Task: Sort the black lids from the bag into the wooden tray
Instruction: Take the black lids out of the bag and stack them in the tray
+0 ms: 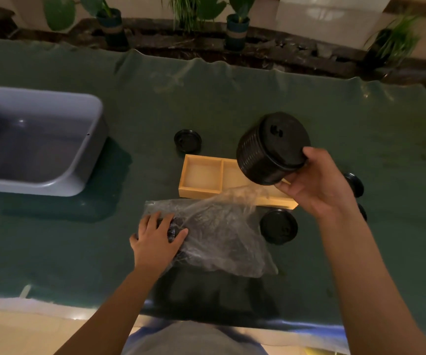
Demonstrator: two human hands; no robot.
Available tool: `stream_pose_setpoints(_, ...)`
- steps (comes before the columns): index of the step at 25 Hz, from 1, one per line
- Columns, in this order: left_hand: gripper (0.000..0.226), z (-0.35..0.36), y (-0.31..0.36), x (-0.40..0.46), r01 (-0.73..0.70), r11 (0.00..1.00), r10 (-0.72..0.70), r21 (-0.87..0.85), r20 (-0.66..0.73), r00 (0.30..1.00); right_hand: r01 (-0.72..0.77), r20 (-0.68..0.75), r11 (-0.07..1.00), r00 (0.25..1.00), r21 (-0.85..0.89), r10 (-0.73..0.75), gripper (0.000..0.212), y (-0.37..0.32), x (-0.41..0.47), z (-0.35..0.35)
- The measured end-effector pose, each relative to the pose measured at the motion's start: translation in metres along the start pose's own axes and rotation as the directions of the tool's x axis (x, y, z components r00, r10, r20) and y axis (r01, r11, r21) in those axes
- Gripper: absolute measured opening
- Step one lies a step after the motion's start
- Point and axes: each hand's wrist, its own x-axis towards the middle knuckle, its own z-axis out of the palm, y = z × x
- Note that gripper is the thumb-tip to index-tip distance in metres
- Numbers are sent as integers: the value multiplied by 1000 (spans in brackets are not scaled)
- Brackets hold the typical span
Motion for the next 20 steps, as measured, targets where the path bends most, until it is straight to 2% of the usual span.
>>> stream_pose_setpoints(3, 61, -1, -1, 0, 2, 1000, -3, 16, 18, 1000, -19, 27, 1000, 999, -7, 19, 4, 6, 33, 18)
stream_pose_setpoints(7, 62, -3, 0, -1, 1, 1000, -2, 22, 43, 999, -160, -72, 974, 986, -162, 150, 12, 54, 95, 42)
stream_pose_setpoints(11, 62, -4, 0, -1, 10, 1000, -10, 3, 53, 999, -248, -124, 895, 968, -372, 217, 19, 102, 144, 42)
stream_pose_setpoints(13, 65, -3, -1, -1, 10, 1000, -10, 6, 55, 998, -263, -157, 847, 964, -461, 214, 34, 120, 157, 38)
stream_pose_setpoints(17, 72, -2, -4, -2, 3, 1000, -3, -3, 52, 999, -237, -177, 807, 970, -542, 166, 29, 138, 167, 28)
stream_pose_setpoints(20, 73, -1, -4, 0, -5, 1000, 5, -8, 53, 999, -188, -173, 743, 980, -642, 98, 39, 137, 166, 24)
